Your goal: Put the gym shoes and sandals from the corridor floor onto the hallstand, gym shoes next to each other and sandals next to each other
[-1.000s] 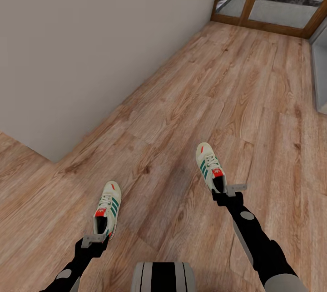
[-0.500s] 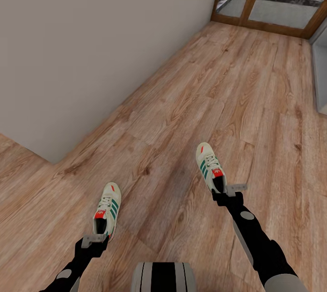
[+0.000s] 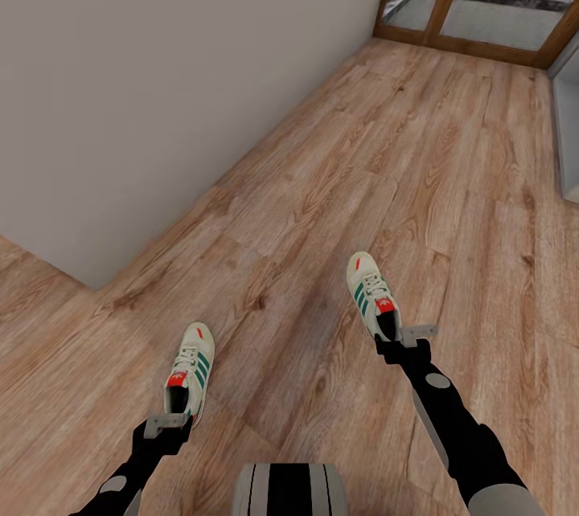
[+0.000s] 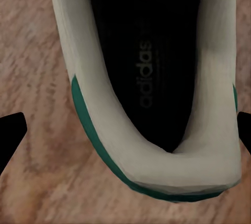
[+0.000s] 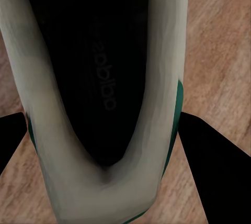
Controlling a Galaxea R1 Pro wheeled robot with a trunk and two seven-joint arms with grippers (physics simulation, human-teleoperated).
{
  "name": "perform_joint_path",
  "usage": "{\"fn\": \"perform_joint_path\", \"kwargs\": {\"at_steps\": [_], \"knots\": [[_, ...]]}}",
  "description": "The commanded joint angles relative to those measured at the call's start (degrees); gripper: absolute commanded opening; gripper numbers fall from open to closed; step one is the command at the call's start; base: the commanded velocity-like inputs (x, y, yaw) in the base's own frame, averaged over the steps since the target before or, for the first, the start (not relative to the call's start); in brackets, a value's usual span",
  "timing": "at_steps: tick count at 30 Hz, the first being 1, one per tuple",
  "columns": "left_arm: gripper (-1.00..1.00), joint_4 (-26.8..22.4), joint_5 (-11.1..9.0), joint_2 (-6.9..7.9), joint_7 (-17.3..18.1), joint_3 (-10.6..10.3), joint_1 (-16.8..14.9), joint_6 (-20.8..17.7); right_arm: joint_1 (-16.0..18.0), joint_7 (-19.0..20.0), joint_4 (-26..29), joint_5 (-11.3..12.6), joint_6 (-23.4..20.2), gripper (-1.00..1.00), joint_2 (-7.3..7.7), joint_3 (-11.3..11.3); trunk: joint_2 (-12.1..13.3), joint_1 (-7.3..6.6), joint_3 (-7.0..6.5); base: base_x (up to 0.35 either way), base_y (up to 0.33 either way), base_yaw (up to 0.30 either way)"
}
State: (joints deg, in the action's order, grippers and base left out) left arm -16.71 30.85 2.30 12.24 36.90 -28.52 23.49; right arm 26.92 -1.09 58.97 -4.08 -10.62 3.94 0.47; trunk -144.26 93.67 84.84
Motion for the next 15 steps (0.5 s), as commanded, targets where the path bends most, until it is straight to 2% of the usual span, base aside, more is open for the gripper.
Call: {"fn": "perform_joint_path", "kwargs": {"at_steps": [1, 15], "knots": [[-1.00, 0.01, 0.26, -0.02, 0.42, 0.51, -0.04, 0.16, 0.01, -0.14, 0.09, -0.41, -0.36, -1.00, 0.01, 0.05, -0.01, -0.01, 0.03, 0.000, 0.000, 0.000], [-1.00, -0.05, 0.26, 0.15, 0.42, 0.52, -0.04, 0.15, 0.02, -0.14, 0.09, -0.41, -0.45, -1.00, 0.04, 0.05, -0.01, -0.01, 0.03, 0.000, 0.000, 0.000]]}}
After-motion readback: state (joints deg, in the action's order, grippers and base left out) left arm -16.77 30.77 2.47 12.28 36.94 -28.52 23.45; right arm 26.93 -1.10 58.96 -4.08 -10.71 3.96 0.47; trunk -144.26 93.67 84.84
